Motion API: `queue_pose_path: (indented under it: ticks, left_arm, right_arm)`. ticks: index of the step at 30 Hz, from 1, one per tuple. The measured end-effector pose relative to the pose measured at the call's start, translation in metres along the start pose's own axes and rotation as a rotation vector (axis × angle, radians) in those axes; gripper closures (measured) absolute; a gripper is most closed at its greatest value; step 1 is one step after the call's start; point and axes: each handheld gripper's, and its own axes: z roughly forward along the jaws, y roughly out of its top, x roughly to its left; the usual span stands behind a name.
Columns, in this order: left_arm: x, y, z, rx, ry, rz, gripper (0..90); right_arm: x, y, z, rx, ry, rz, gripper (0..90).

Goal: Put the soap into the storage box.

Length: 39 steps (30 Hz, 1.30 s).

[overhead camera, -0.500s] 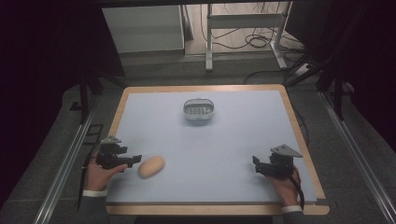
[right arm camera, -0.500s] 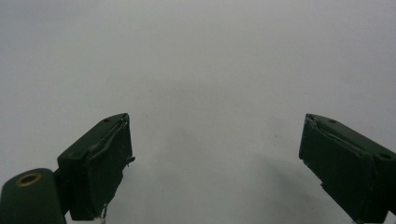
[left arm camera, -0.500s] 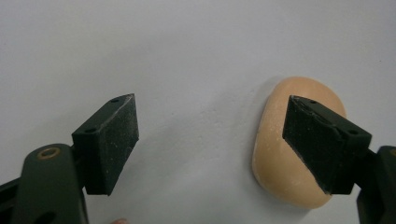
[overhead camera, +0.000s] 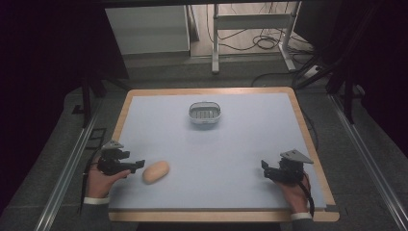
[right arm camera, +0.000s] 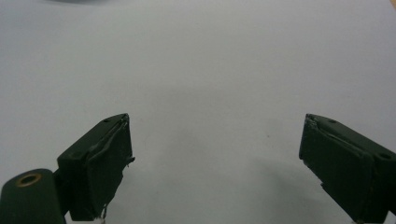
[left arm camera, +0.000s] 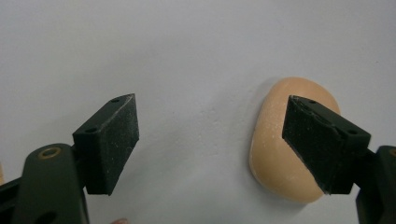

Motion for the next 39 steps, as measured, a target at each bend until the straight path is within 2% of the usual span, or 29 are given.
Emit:
queue_pose_path:
  ticks: [5, 6, 8, 16, 24, 29, 32, 39]
  left_arm:
    - [0.001, 0.0, 0.002, 0.01, 0.014, -0.003, 18.9]
    - [0.0, 0.0, 0.002, 0.01, 0.036, -0.008, 19.0]
    - [0.0, 0.0, 0.001, 0.009, 0.042, -0.005, 19.2]
    - [-0.003, 0.001, -0.005, 0.007, 0.053, -0.006, 19.3]
    - [-0.012, 0.007, -0.007, 0.032, 0.033, 0.035, 18.6]
    - [-0.018, 0.015, -0.014, 0.043, 0.025, 0.064, 18.5]
    - [-0.023, 0.022, -0.018, 0.066, 0.024, 0.097, 18.4]
    - [-0.03, 0.029, -0.016, 0.098, 0.023, 0.133, 18.5]
  right_arm:
    - [-0.001, -0.001, -0.002, -0.018, 0.004, 0.005, 9.8]
    - [-0.001, -0.001, -0.002, -0.02, 0.008, 0.007, 9.8]
    - [-0.001, -0.001, -0.002, -0.019, 0.013, 0.009, 9.8]
    - [-0.001, -0.001, -0.002, -0.028, 0.012, 0.004, 9.8]
    - [-0.002, -0.001, -0.003, -0.027, 0.017, 0.019, 9.8]
    - [-0.002, -0.001, -0.003, -0.035, 0.012, 0.019, 9.8]
    - [-0.002, -0.002, -0.004, -0.04, 0.011, 0.019, 9.8]
    - [-0.003, -0.002, -0.004, -0.043, 0.018, 0.029, 9.8]
